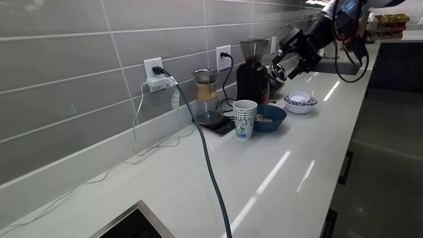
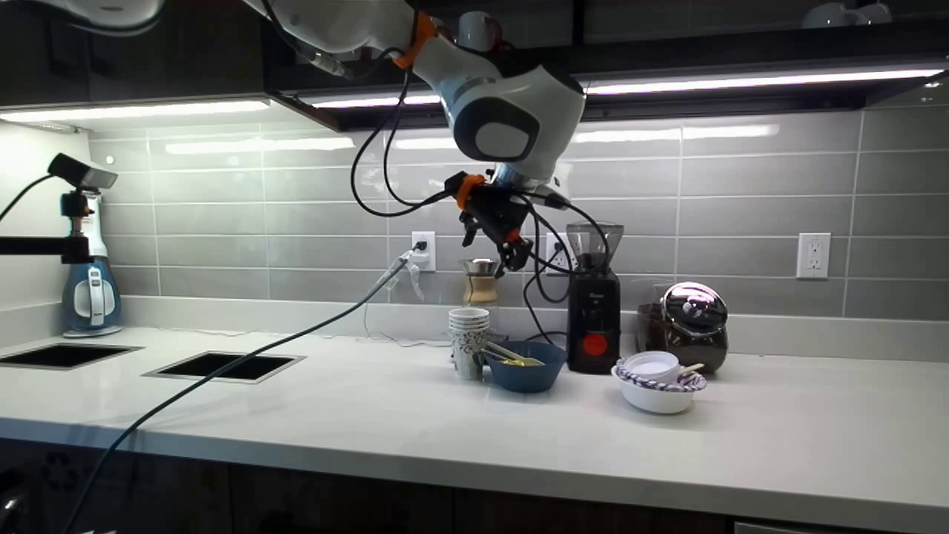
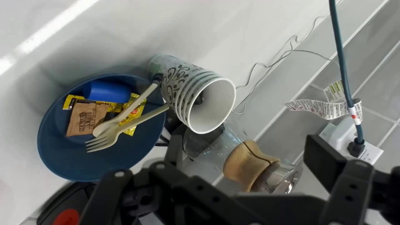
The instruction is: Remove one cup from the stack on the left.
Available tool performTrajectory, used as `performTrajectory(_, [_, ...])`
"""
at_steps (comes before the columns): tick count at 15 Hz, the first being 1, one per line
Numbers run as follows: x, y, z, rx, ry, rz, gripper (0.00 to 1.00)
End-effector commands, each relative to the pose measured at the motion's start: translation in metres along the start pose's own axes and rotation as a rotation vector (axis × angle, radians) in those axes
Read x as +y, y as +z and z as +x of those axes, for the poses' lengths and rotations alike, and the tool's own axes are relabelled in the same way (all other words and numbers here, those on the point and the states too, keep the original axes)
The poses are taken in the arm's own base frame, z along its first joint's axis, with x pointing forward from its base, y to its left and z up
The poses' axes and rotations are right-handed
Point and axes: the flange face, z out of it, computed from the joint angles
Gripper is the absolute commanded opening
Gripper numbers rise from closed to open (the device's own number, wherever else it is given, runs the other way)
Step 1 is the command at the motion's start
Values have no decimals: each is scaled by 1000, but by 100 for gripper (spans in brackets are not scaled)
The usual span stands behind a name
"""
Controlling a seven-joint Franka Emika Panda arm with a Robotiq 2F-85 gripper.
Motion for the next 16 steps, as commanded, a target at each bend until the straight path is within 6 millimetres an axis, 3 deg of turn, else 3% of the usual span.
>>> performTrajectory(1, [12,18,22,-10,91,77,100])
performTrajectory(7, [24,55,48,-82,173,97,100])
performTrajectory(16, [36,93,62,-237,262,82,100])
